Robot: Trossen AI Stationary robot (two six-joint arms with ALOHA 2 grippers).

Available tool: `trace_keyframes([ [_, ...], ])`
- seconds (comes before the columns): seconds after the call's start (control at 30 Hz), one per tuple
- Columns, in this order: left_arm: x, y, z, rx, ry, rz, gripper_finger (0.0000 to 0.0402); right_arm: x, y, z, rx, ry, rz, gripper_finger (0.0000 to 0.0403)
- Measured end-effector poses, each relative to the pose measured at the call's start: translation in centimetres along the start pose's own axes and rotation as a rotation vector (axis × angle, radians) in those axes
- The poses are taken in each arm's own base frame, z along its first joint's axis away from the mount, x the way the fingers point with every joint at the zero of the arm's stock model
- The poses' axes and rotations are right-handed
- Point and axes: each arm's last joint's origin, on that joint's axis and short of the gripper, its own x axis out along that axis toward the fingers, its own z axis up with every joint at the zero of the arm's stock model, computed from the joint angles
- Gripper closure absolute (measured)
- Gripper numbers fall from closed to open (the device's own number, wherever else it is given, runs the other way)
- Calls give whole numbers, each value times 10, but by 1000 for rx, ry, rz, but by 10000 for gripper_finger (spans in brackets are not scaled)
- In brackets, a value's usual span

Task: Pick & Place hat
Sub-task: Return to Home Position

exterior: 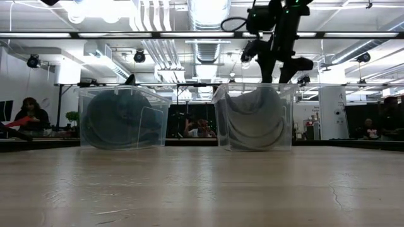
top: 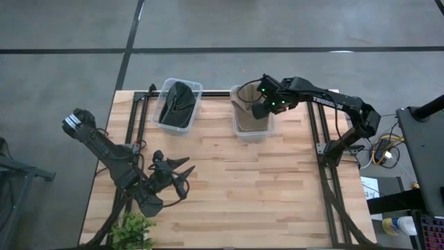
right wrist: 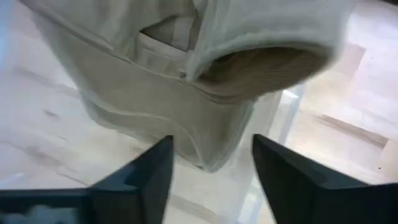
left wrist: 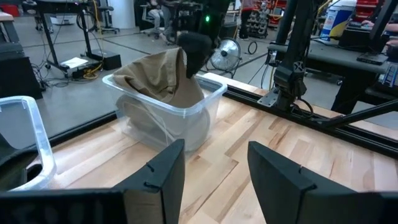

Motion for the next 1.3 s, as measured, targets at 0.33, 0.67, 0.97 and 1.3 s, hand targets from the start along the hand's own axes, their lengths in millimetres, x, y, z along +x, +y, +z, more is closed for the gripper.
trace_keyframes([
  [0.33, 0, 0, -1, -3, 4, -2, 234, -47, -10, -14, -4, -94, 122, 80],
  [0.67, 0, 0, -2, 34, 29, -21, 234, -90, -6, -47, -132, -192, 268, 94],
  [0.97, -2, 4, 4, 53, 76, -73, 272, -113, 6, -89, -309, -243, 334, 246],
  [1.3, 12, 20, 25, 51, 177, -157, 395, -93, 36, -130, -614, -341, 434, 393],
])
